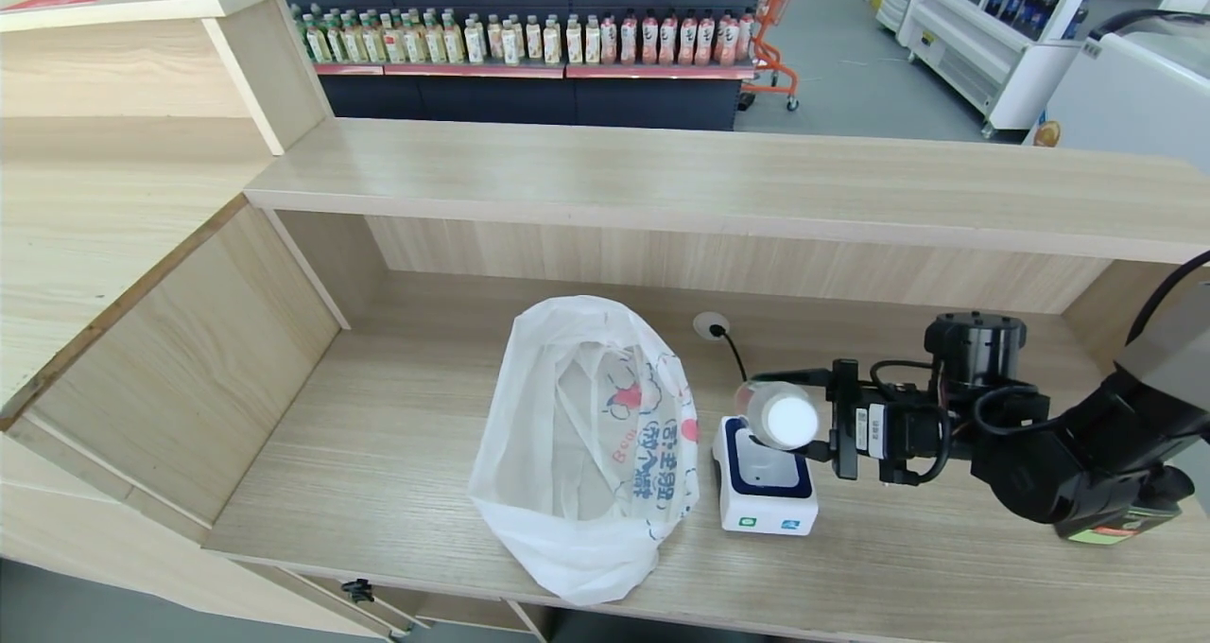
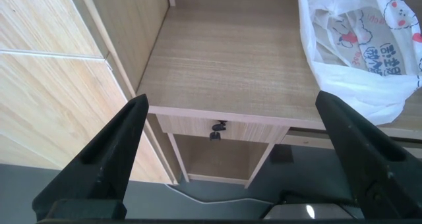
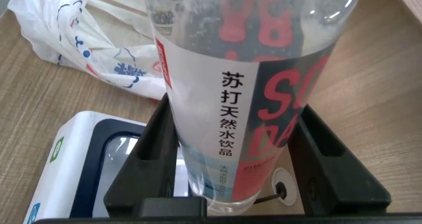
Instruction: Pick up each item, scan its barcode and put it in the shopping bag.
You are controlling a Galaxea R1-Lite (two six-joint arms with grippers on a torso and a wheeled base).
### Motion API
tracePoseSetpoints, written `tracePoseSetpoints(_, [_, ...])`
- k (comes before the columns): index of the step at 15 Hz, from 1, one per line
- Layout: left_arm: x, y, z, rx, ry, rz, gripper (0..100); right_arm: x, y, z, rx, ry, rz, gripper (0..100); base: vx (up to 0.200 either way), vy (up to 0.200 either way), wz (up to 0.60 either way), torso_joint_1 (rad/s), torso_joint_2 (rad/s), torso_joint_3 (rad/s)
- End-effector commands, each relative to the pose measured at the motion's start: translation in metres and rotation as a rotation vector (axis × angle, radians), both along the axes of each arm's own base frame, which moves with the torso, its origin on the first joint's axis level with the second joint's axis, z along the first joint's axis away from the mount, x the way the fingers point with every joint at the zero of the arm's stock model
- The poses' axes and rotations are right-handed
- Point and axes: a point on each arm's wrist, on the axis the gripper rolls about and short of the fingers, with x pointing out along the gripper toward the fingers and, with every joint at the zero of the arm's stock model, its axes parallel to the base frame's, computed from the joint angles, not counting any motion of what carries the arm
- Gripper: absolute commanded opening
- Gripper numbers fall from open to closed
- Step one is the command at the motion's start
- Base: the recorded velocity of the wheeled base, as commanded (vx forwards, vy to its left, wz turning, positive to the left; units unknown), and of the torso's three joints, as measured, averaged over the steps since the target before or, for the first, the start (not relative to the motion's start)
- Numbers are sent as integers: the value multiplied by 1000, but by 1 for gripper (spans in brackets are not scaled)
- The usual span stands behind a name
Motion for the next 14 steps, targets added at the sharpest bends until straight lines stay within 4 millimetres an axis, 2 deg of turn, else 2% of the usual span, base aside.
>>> tracePoseSetpoints(1, [0, 0, 0, 0, -1, 0, 100, 1, 0, -1, -1, 5, -2, 0, 0, 0, 0, 0, 0, 0])
tracePoseSetpoints(14, [0, 0, 0, 0, -1, 0, 100, -2, 0, 3, -10, -26, 4, 0, 0, 0, 0, 0, 0, 0])
